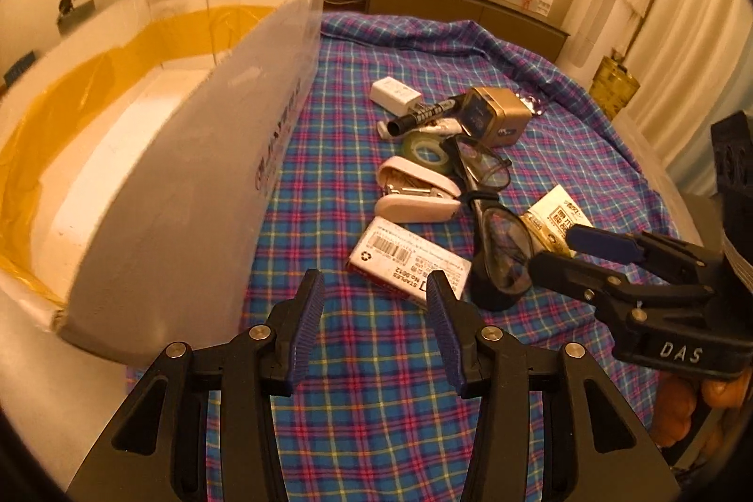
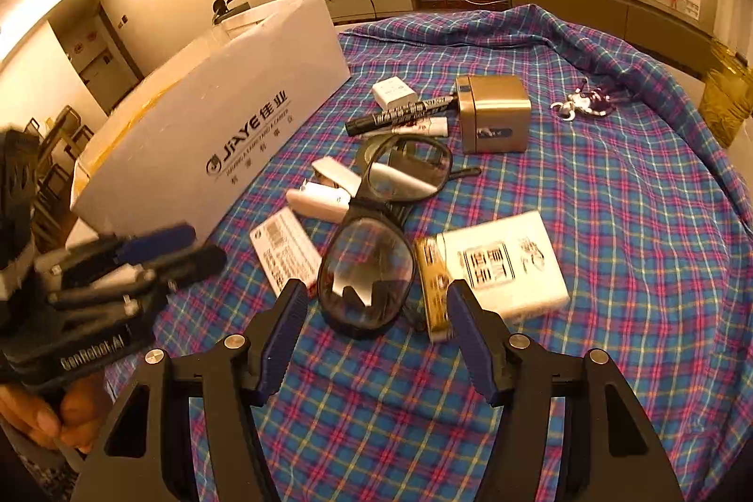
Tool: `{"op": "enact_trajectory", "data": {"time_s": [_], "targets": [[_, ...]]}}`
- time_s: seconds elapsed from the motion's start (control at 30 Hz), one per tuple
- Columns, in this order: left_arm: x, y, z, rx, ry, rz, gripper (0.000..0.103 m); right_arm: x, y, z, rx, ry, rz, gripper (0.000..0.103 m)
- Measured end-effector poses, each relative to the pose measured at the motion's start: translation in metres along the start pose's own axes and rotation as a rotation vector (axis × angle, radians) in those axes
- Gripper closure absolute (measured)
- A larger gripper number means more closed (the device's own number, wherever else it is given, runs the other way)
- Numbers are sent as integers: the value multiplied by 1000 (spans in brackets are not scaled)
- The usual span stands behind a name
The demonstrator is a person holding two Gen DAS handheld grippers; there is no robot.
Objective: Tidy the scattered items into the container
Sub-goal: 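Move the left gripper to the white staples box while the right gripper reaches the black glasses, then close the left gripper on the staples box while the right gripper grasps and lifts the glasses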
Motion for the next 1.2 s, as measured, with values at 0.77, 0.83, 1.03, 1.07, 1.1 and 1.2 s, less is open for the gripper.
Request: {"op": "enact_trajectory", "data": {"time_s": [0.77, 0.83, 1.03, 1.07, 1.1, 1.2], "targets": [[4, 48, 15, 19, -117, -86, 42, -33, 65, 14, -9, -145, -121, 63], [0, 51, 18, 0, -114, -77, 40, -33, 60, 23, -16, -96, -118, 63], [-8, 65, 27, -95, 7, -32, 41, -31, 51, 34, -71, 53, -121, 63], [-8, 66, 27, -106, 36, -24, 42, -32, 51, 34, -76, 64, -120, 63], [-8, 65, 27, -116, 54, -18, 56, -33, 50, 35, -77, 74, -117, 63], [-6, 61, 24, -81, 41, -28, 63, -37, 46, 34, -72, 76, -103, 63]]}}
Point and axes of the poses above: each gripper's, at about its wrist camera, not at the fingertips, and y roughly the way its jaws point, z to its right, x to its underside, the point moved 9 cm from there along y, roughly the way its jaws point, and after that the axes turned 8 degrees about z, right-handed, at the moved point
